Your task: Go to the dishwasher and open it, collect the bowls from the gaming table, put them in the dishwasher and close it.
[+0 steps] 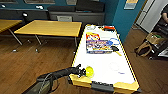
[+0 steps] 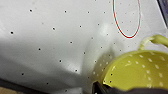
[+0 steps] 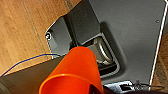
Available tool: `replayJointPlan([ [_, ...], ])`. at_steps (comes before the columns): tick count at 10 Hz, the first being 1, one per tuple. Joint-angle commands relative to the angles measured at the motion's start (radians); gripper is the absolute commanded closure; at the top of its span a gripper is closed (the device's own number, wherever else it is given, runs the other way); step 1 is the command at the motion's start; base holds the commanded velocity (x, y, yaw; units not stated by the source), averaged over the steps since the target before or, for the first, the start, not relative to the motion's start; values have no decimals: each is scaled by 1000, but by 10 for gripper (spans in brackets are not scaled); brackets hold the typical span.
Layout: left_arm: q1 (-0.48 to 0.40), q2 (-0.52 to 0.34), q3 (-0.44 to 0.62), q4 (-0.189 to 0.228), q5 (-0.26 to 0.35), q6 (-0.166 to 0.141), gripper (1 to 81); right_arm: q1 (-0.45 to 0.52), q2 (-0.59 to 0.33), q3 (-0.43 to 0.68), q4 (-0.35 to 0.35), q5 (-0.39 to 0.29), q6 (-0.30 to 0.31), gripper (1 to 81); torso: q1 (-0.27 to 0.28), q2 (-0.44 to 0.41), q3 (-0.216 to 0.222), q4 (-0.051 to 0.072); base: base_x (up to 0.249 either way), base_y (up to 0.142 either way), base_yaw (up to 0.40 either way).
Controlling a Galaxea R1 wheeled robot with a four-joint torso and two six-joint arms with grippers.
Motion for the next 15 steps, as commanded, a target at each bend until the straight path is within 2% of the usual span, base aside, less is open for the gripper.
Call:
replayJointPlan([
  [1,-153,26,16,65,41,0,811,13,-7,-1,-19,-32,9,811,0,0,0,0,0,0,0],
  [4,-171,3,89,99,38,1,811,13,-5,-4,-19,-32,9,811,0,0,0,0,0,0,0],
  [8,-271,-128,388,105,41,-3,811,18,1,-4,-19,-32,11,811,0,0,0,0,0,0,0],
  [10,-293,-195,530,122,38,-3,811,16,1,-4,-20,-32,9,811,0,0,0,0,0,0,0],
  [13,-270,-392,826,220,41,-5,811,7,-4,-4,-20,-29,9,811,0,0,0,0,0,0,0],
  [14,-253,-509,950,240,37,-3,811,4,-5,-4,-20,-29,9,811,0,0,0,0,0,0,0],
  [15,-229,-589,1028,263,37,-3,811,1,-5,-4,-20,-29,9,811,0,0,0,0,0,0,0],
])
